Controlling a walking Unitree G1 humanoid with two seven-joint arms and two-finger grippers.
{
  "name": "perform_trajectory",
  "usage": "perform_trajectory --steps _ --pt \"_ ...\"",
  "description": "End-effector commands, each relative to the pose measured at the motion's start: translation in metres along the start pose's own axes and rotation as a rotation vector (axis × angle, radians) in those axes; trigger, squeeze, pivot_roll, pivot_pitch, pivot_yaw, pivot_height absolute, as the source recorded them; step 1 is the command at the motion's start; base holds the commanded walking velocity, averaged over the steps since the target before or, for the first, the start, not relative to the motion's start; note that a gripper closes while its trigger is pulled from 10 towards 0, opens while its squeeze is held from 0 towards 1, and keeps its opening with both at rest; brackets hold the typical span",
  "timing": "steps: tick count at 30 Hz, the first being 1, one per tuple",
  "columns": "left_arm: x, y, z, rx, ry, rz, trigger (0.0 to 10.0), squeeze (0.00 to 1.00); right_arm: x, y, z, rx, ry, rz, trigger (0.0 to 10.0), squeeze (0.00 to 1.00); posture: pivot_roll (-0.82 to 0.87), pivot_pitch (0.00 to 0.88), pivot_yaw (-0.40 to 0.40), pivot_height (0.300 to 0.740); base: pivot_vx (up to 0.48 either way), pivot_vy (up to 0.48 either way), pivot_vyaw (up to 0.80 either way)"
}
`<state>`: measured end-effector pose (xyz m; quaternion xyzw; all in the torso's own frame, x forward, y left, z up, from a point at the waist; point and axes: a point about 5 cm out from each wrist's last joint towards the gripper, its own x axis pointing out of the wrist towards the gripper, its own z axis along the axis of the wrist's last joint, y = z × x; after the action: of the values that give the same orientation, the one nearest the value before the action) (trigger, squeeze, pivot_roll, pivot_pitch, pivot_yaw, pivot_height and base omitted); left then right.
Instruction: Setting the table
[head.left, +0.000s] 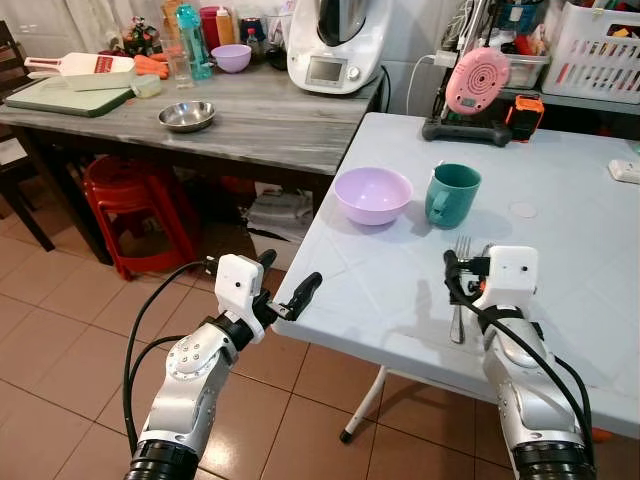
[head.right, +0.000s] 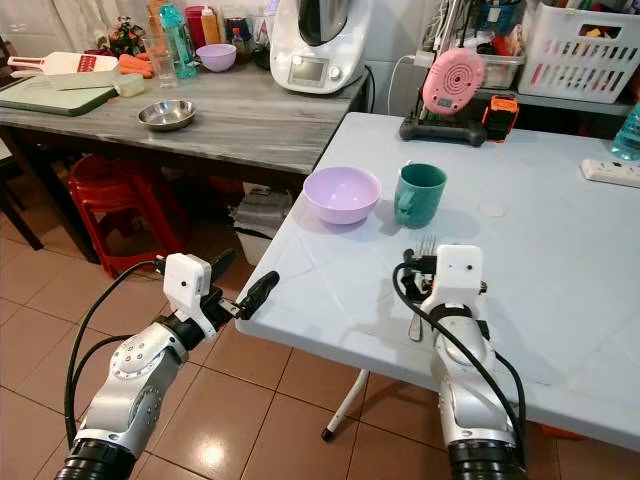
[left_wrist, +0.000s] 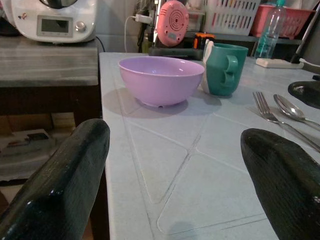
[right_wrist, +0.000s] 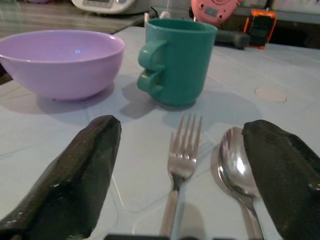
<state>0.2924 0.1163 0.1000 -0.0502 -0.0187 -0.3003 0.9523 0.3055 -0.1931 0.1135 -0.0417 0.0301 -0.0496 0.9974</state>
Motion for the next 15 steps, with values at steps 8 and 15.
perform_trajectory --steps 8,15 --pt "0.003 -0.001 0.004 -0.044 -0.02 0.007 10.0 0.0 -0.008 0.003 0.013 0.013 -0.089 0.007 10.0 1.0 -0.04 0.0 0.035 0.74 0.0 0.0 0.0" --pt "0.002 0.0 0.004 -0.043 -0.019 0.004 10.0 0.0 -0.01 0.006 0.011 0.001 -0.09 0.021 10.0 1.0 -0.05 0.0 0.035 0.74 0.265 0.0 0.0"
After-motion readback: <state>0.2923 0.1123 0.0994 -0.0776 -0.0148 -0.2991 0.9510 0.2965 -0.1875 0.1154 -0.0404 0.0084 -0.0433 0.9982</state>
